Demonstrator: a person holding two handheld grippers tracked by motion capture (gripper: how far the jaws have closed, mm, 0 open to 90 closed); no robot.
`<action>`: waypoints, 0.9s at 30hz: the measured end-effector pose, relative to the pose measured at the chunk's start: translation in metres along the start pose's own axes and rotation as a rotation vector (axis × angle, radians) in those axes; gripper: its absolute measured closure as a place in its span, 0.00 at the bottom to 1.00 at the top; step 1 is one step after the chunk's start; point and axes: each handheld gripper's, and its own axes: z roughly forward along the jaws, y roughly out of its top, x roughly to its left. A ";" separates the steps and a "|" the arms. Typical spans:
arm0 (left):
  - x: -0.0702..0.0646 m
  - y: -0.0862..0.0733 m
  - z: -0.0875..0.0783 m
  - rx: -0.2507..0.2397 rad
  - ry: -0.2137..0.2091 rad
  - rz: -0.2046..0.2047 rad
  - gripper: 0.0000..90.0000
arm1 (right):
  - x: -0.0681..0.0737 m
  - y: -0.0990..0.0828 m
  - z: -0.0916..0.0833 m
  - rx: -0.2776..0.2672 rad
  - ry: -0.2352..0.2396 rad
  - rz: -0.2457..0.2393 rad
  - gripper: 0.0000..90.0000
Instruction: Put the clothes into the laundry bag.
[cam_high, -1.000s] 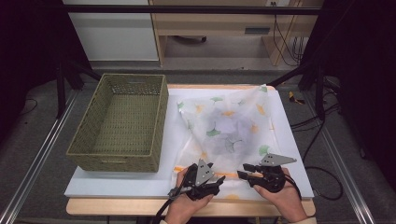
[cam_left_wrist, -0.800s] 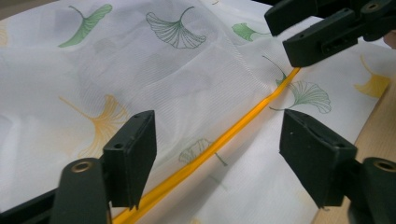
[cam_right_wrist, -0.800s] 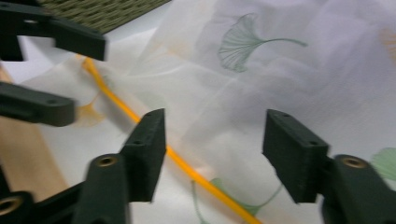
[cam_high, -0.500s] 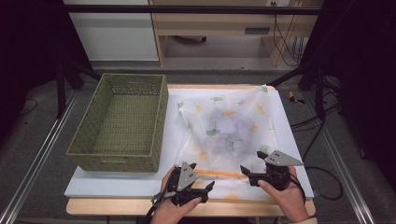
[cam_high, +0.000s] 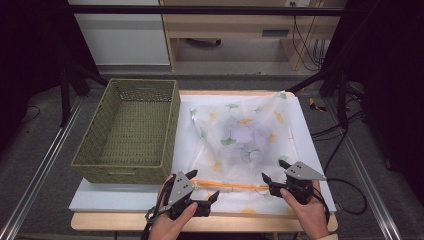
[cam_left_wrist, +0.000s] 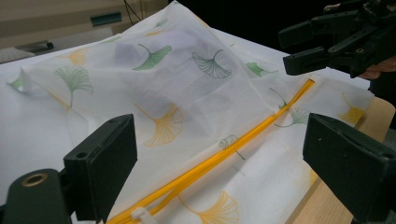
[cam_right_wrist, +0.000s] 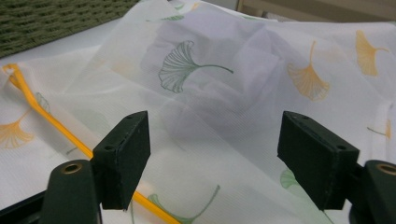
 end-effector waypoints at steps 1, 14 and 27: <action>0.001 0.000 -0.004 -0.004 0.006 0.004 0.11 | 0.001 0.000 0.000 -0.004 0.002 -0.005 0.30; 0.008 -0.021 -0.040 0.000 0.086 -0.014 0.16 | 0.006 0.003 0.003 -0.019 -0.008 -0.028 0.28; 0.011 -0.036 -0.045 0.103 0.139 -0.040 0.17 | 0.019 0.008 0.005 -0.024 0.004 -0.049 0.26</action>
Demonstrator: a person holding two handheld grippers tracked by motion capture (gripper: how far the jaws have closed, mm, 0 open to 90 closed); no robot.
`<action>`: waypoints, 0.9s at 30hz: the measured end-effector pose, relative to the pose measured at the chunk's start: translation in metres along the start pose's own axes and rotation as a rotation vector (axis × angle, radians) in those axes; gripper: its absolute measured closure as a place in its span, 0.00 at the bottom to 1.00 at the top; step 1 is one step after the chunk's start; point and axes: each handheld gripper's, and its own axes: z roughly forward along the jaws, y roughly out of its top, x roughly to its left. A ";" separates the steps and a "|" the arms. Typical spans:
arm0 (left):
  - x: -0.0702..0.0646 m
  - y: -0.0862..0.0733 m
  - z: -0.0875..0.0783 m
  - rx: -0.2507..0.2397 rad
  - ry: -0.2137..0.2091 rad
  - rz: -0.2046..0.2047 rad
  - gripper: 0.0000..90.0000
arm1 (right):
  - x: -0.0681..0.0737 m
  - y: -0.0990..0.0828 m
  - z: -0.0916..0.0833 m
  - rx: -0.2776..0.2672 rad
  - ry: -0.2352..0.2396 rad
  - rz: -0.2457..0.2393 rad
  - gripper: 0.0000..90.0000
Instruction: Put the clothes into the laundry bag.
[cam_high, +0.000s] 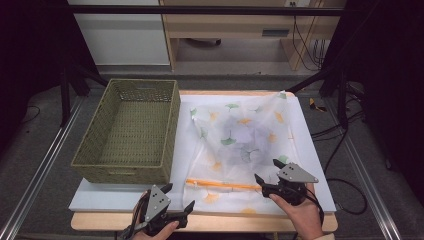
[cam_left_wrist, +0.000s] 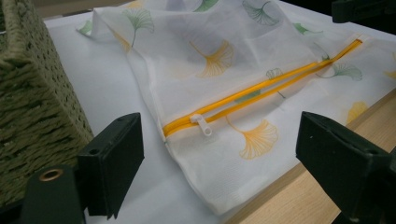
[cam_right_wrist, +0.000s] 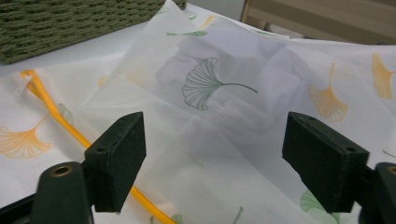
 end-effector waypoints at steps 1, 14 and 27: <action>0.000 0.000 0.000 0.005 -0.003 0.005 0.18 | 0.002 0.001 0.000 -0.005 0.006 -0.006 0.29; -0.003 -0.007 0.015 0.082 0.062 0.025 0.34 | 0.023 0.008 0.001 -0.010 0.095 -0.063 0.55; 0.007 -0.006 0.033 0.080 0.055 -0.041 0.38 | 0.033 0.011 0.005 0.023 0.175 -0.065 0.48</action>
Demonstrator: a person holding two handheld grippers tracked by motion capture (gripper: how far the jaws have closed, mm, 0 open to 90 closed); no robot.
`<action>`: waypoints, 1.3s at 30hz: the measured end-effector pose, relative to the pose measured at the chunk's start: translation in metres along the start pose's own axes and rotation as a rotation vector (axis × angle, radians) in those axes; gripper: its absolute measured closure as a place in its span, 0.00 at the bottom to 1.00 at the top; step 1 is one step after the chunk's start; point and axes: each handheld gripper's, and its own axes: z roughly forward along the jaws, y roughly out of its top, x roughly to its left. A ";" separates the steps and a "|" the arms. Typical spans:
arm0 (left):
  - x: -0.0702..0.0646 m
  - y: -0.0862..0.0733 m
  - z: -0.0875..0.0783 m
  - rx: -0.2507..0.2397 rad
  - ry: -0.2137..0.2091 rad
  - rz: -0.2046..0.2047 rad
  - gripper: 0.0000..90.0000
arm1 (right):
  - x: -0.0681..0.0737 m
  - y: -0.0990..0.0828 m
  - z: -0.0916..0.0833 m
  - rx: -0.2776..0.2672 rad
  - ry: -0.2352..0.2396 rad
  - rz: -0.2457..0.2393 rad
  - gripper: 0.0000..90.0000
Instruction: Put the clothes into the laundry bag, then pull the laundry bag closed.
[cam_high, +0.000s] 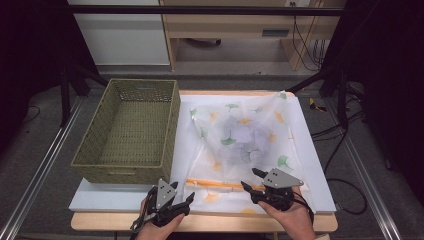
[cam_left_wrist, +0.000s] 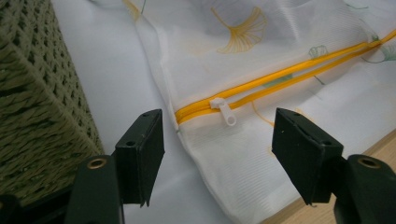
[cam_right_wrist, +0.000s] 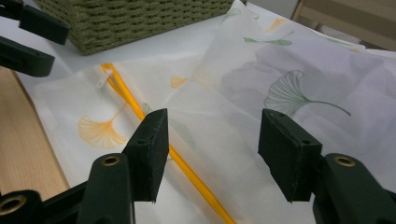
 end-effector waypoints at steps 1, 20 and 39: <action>-0.001 0.001 0.000 -0.003 0.003 0.005 0.38 | 0.001 0.001 0.001 -0.003 0.006 -0.003 0.48; 0.006 -0.004 0.009 0.038 0.009 0.066 0.51 | 0.045 0.036 0.035 -0.005 0.088 -0.027 0.69; 0.012 -0.011 0.028 0.059 0.008 0.025 0.56 | 0.051 0.021 0.041 0.037 0.112 -0.021 0.65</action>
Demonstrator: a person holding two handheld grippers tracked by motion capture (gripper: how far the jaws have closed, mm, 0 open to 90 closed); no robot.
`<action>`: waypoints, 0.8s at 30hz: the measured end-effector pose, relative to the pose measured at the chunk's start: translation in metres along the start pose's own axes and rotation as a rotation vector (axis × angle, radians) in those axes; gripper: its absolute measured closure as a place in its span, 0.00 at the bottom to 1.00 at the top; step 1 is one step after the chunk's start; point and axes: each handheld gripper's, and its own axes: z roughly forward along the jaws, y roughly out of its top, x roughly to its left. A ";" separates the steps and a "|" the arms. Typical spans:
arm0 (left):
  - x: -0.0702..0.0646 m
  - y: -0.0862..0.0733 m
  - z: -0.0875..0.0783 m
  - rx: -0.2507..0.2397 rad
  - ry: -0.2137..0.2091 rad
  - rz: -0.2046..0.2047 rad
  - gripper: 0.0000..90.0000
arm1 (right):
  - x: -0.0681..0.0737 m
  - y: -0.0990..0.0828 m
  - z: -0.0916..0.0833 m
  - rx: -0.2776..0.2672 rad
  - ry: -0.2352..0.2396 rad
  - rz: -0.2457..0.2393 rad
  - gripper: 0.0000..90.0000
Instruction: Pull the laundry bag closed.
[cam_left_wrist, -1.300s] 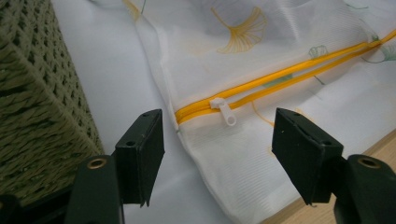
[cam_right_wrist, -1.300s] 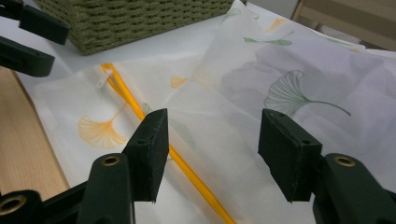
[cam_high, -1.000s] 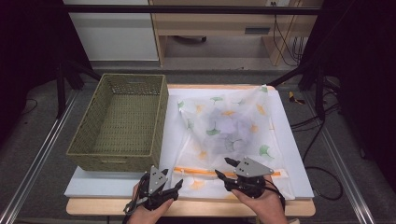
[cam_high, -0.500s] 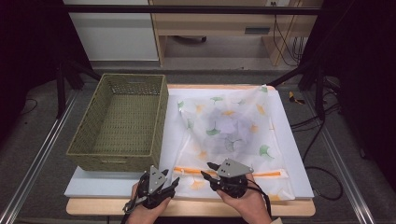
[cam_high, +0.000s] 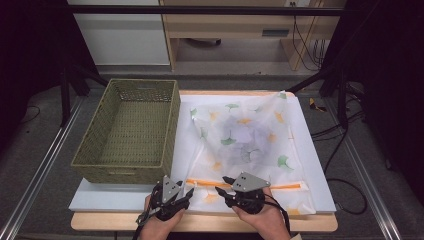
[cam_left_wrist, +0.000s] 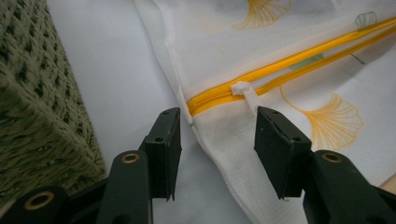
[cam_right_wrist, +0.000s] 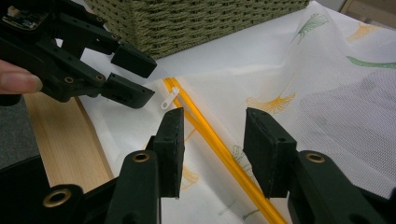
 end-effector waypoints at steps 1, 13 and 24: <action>0.000 0.000 0.001 0.000 0.001 -0.006 0.56 | 0.000 0.000 0.000 0.000 0.001 0.000 0.65; -0.001 0.001 0.012 0.008 -0.016 -0.003 0.56 | 0.002 0.000 0.001 0.003 0.011 -0.005 0.64; 0.002 0.001 0.019 0.011 -0.017 -0.016 0.67 | 0.001 0.000 0.002 -0.004 0.013 0.005 0.63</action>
